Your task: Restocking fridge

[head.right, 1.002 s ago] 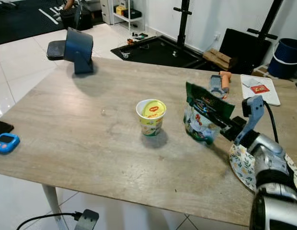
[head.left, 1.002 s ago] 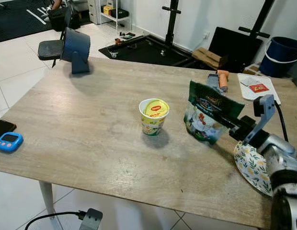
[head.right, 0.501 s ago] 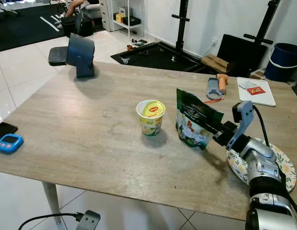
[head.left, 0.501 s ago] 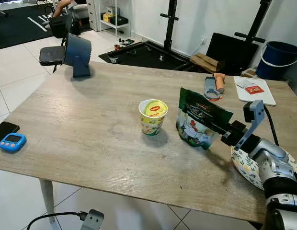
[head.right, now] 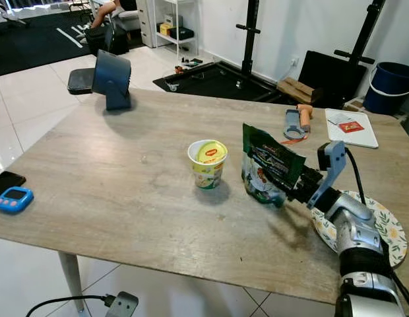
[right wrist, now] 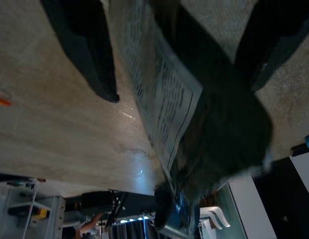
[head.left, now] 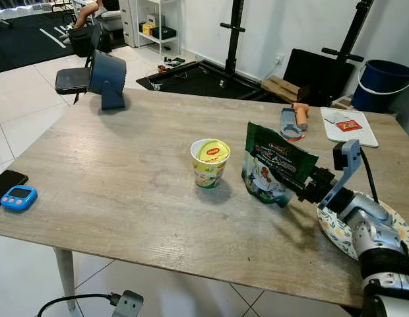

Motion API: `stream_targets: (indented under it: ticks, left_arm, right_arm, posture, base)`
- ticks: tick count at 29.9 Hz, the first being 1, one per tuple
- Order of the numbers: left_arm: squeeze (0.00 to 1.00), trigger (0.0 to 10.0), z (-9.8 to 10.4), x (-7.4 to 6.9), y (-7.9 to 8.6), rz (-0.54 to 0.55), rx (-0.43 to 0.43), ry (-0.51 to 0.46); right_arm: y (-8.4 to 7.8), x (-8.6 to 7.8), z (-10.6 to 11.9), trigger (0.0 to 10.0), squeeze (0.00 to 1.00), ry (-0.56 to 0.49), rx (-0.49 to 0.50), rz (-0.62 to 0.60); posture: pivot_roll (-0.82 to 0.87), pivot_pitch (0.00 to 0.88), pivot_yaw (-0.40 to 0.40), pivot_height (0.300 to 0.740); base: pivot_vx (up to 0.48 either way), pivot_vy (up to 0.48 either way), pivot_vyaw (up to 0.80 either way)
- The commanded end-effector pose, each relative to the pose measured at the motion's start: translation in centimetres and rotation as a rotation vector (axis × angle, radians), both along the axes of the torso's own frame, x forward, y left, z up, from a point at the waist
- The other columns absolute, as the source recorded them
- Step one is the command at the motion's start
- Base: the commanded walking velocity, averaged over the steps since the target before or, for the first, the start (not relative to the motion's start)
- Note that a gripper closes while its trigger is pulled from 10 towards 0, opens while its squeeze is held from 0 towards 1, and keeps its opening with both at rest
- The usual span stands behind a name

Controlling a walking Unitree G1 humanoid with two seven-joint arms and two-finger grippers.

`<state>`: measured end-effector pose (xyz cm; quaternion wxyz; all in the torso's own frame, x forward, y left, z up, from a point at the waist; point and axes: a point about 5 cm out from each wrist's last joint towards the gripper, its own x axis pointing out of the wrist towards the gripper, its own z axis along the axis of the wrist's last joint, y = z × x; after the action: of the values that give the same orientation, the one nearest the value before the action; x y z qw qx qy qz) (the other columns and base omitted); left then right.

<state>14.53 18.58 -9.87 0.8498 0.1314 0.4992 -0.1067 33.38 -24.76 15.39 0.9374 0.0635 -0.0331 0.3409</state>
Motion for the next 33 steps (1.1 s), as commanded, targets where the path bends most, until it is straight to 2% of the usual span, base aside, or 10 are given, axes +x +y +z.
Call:
stream_targets:
  ticks: [1, 6, 12, 13, 14, 15, 24, 33]
  left_arm:
    - [0.00, 10.0, -1.3, -3.7, -0.1, -0.008, 0.002, 0.150]
    - [0.00, 10.0, -1.3, -3.5, -0.1, -0.006, 0.000, 0.146]
    - [0.00, 10.0, -1.2, -3.4, -0.2, -0.008, 0.000, 0.144]
    - [0.00, 10.0, -1.2, -3.4, -0.2, -0.008, 0.000, 0.143]
    - [0.00, 10.0, -1.2, -3.3, -0.1, -0.008, 0.001, 0.143]
    - [0.00, 10.0, -1.2, -3.3, -0.1, -0.008, 0.002, 0.142]
    - [0.00, 10.0, -1.2, -3.2, 0.1, -0.006, 0.007, 0.139]
    - [0.00, 10.0, -1.2, -3.4, -0.1, -0.004, 0.002, 0.143]
  right_arm:
    - [0.2, -0.1, -0.9, 10.0, 1.00, 0.031, -0.022, -0.011]
    - [0.9, 0.1, -2.5, 10.0, 1.00, 0.069, -0.021, -0.077]
    - [1.4, 0.4, -3.1, 10.0, 1.00, 0.070, 0.006, -0.128]
    - [1.6, 0.5, -3.2, 10.0, 0.66, 0.068, 0.012, -0.138]
    - [1.8, 0.5, -3.3, 10.0, 0.66, 0.068, 0.016, -0.144]
    - [2.1, 0.6, -3.4, 10.0, 0.00, 0.073, 0.030, -0.139]
    - [3.9, 0.8, -4.2, 10.0, 0.00, 0.090, 0.090, -0.097]
    - [5.5, 1.3, -4.9, 10.0, 0.00, 0.110, 0.043, -0.122]
  posture:
    - [0.01, 0.055, -0.040, 0.740]
    - [0.01, 0.051, -0.037, 0.740]
    - [0.01, 0.048, -0.032, 0.740]
    - [0.02, 0.048, -0.032, 0.740]
    - [0.02, 0.048, -0.032, 0.740]
    - [0.02, 0.047, -0.032, 0.740]
    - [0.03, 0.044, -0.031, 0.740]
    - [0.03, 0.047, -0.038, 0.740]
  base:
    - [0.000, 0.000, 0.00]
    - [0.000, 0.000, 0.00]
    - [0.000, 0.000, 0.00]
    - [0.000, 0.000, 0.00]
    - [0.000, 0.000, 0.00]
    - [0.000, 0.000, 0.00]
    - [0.000, 0.000, 0.00]
    - [0.000, 0.000, 0.00]
